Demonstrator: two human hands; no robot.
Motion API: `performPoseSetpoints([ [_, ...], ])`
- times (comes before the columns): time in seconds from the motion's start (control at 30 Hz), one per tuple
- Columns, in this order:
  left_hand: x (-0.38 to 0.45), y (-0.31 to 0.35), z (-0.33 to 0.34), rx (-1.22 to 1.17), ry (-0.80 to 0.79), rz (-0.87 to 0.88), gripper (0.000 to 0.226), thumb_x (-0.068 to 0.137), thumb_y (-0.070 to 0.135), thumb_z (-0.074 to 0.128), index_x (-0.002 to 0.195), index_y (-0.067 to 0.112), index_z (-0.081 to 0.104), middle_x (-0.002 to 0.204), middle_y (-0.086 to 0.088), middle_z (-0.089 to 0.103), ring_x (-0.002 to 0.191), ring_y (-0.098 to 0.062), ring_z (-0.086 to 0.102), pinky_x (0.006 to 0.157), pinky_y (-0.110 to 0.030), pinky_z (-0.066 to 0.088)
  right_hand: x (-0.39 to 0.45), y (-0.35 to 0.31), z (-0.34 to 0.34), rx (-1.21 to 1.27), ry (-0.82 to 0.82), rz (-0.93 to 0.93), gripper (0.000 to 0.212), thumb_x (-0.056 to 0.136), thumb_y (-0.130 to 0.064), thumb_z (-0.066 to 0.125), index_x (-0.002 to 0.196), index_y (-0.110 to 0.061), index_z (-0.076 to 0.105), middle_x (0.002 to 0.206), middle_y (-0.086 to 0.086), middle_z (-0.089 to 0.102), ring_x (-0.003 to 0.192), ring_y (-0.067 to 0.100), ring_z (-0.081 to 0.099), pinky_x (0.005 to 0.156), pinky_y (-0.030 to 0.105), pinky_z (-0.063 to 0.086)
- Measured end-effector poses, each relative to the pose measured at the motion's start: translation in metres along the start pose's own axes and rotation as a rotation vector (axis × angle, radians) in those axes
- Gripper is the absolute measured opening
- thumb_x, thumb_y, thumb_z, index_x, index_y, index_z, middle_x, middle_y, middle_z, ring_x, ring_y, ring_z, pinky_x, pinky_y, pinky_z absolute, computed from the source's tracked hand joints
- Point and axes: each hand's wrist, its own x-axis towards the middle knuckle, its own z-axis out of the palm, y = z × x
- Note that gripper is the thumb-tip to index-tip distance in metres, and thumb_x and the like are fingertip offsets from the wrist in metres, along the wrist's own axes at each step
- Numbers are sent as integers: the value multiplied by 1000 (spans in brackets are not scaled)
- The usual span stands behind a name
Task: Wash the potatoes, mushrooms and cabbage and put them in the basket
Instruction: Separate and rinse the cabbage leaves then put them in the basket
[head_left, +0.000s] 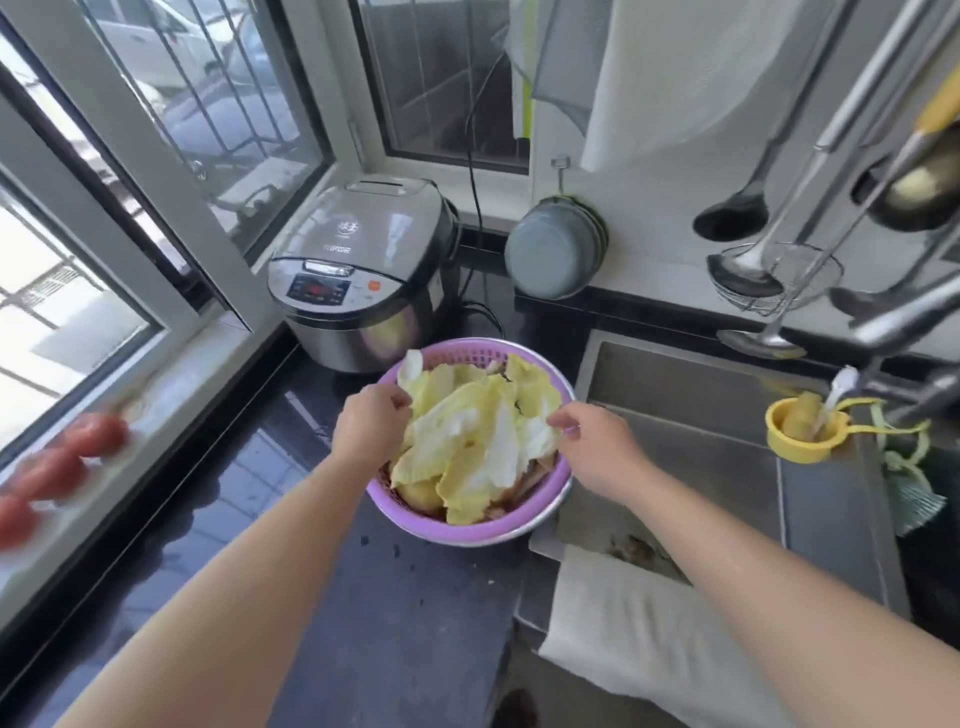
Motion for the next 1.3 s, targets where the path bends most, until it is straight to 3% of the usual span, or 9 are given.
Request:
performPoseSetpoints([
  [0.13,20,-6,18,160,-145,116,40,93,35,72,131,27,66,123,0,68,104,-23,65,87,-39,57,10,-6,5,-26,-2,15,35,101,-5,47,123,-20,69,132,1,64,122,20,58,106,37,49],
  [0.37,35,-24,36,341,-63,333,42,94,43,70,134,34,63,129,-3,58,127,-28,51,100,-45,42,23,-20,14,-17,-9,18,33,101,-2,48,119,-18,71,125,-2,66,114,16,59,95,25,44],
  [0.57,20,-23,35,225,408,506,12,83,7,66,75,5,57,73,-6,53,66,-31,50,53,-44,46,27,-52,28,188,-19,33,21,101,-10,53,105,-19,71,106,-2,72,97,16,68,87,32,56],
  [0.73,-11,-11,34,32,716,882,24,80,-9,57,65,6,48,67,-10,46,59,-28,40,52,-42,38,17,-87,44,872,-258,158,16,102,-25,64,99,-10,70,95,1,77,91,17,75,92,35,61],
  [0.83,-15,-11,41,-2,725,984,21,84,-11,59,72,5,53,73,-12,54,63,-29,46,56,-44,43,14,-89,51,1166,-269,194,8,99,-14,67,93,-8,65,84,6,73,83,19,72,97,39,58],
  [0.97,-16,-16,37,-175,471,1086,11,88,7,67,96,8,60,96,-15,63,83,-24,56,75,-31,50,17,-79,54,1083,-192,190,3,97,-6,67,100,-5,67,94,12,75,90,25,72,87,37,60],
  [1.03,-25,-8,29,-432,230,856,14,94,18,62,104,9,64,108,-6,63,96,-17,59,85,-23,49,19,-77,52,1029,-174,176,4,97,-5,66,99,-6,70,96,11,75,91,24,73,85,36,61],
  [1.17,-17,10,20,-908,-305,-19,21,104,32,58,120,25,68,120,6,71,116,-16,66,97,-36,54,22,-79,52,929,-231,127,10,98,-1,65,99,-7,72,94,8,76,90,20,74,81,33,62],
  [1.3,-9,8,17,-1173,-511,-131,26,106,17,57,117,0,73,119,-27,72,103,-33,68,97,-47,55,23,-82,52,915,-292,112,21,96,10,59,105,-5,71,95,9,78,88,19,75,80,31,62],
])
